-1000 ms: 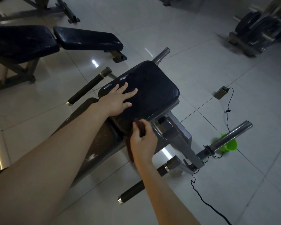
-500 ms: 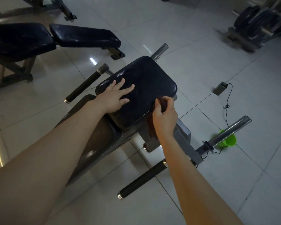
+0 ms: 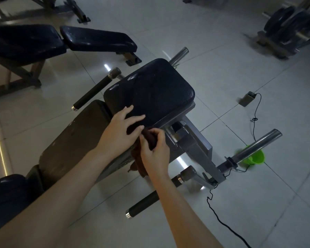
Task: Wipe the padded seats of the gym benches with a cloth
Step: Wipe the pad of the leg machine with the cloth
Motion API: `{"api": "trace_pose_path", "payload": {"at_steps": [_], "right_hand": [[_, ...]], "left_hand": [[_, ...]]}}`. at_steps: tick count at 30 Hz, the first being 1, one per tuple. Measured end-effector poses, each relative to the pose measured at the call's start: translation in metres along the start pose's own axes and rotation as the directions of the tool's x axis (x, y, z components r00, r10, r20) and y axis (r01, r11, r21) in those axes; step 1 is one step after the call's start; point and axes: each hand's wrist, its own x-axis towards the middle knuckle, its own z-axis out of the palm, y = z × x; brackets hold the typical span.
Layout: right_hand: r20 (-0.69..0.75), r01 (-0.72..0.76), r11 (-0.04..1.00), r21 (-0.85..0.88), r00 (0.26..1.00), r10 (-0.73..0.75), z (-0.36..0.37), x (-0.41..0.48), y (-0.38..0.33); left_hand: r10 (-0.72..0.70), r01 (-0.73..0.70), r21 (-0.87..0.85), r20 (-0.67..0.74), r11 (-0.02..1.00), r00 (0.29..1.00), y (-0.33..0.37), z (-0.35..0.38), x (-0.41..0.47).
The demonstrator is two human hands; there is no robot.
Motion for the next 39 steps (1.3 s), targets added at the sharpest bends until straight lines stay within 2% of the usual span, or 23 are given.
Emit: {"api": "trace_pose_path", "payload": {"at_steps": [4, 8, 10, 15, 18, 22, 26, 30, 34, 36, 39], "right_hand": [[-0.069, 0.044, 0.994, -0.099, 0.996, -0.051, -0.027, 0.032, -0.003], [0.068, 0.148, 0.949, -0.279, 0.989, -0.135, -0.050, 0.054, -0.004], [0.082, 0.170, 0.938, -0.302, 0.985, -0.152, -0.061, 0.063, -0.005], [-0.046, 0.169, 0.937, -0.306, 0.980, -0.192, -0.100, 0.093, -0.011], [-0.005, 0.193, 0.908, -0.371, 0.978, -0.210, -0.111, 0.107, -0.010], [-0.066, 0.175, 0.925, -0.337, 0.976, -0.209, -0.093, 0.102, 0.003], [-0.152, 0.218, 0.955, -0.202, 0.956, -0.250, -0.051, 0.071, 0.018], [-0.018, 0.359, 0.910, -0.206, 0.929, -0.370, -0.031, 0.046, 0.026], [0.090, 0.480, 0.793, -0.375, 0.870, -0.484, -0.045, 0.057, 0.025], [0.009, 0.439, 0.780, -0.446, 0.874, -0.486, -0.057, 0.071, 0.023], [-0.142, 0.315, 0.850, -0.422, 0.903, -0.405, -0.062, 0.078, 0.019]], "left_hand": [[-0.045, 0.037, -0.091, -0.089, 0.995, 0.995, 0.007, 0.013, -0.001], [-0.045, 0.037, -0.066, -0.114, 0.997, 0.992, 0.012, 0.020, 0.000], [-0.026, 0.025, -0.013, -0.089, 1.000, 0.996, 0.011, 0.022, 0.000], [-0.003, 0.006, 0.027, -0.088, 1.000, 0.996, 0.006, 0.022, -0.002], [0.013, -0.006, 0.068, -0.100, 0.998, 0.995, 0.003, 0.024, -0.003], [0.068, -0.058, 0.107, -0.101, 0.993, 0.993, -0.004, 0.031, -0.005], [0.099, -0.083, 0.120, -0.133, 0.989, 0.986, -0.011, 0.035, -0.003], [0.115, -0.100, 0.119, -0.128, 0.988, 0.985, -0.016, 0.037, -0.002], [0.121, -0.107, 0.110, -0.133, 0.988, 0.984, -0.017, 0.036, -0.002], [0.126, -0.112, 0.103, -0.141, 0.988, 0.982, -0.017, 0.037, -0.002], [0.133, -0.118, 0.105, -0.147, 0.987, 0.980, -0.017, 0.038, -0.002]]}}
